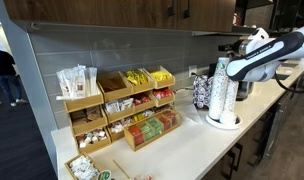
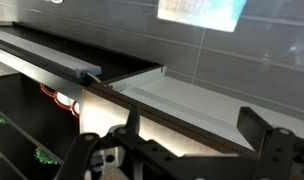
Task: Pick up the paper cup to the left and put it in the paper cup to the right, turn both paper cups upside down and stack them on the left stack of upside down paper cups
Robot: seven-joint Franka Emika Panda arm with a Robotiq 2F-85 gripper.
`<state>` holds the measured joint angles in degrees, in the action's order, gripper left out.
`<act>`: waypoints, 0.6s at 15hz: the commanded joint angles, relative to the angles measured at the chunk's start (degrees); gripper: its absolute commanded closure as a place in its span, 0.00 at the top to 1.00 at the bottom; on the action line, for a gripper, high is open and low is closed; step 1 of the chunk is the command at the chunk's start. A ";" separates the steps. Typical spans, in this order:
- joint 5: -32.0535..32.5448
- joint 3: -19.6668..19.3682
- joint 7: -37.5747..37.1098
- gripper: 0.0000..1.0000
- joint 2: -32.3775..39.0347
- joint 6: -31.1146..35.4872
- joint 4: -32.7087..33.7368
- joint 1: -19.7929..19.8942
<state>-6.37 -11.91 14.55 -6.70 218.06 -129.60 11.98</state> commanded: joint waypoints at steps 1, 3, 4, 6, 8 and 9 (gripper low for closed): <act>5.66 -0.51 -1.45 1.00 -6.88 -6.91 -2.44 0.80; 9.25 -1.06 -2.27 1.00 -10.62 -11.79 -3.04 0.68; 11.48 -2.74 -2.75 1.00 -12.28 -13.93 -3.16 -0.88; 15.80 -5.13 -3.88 1.00 -16.40 -20.77 -3.81 -3.20; 18.01 -7.99 -3.47 1.00 -20.44 -28.31 -4.43 -6.88; 18.17 -9.23 -2.44 1.00 -22.42 -32.12 -4.61 -8.76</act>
<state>8.96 -16.86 11.55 -22.18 195.00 -131.13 8.73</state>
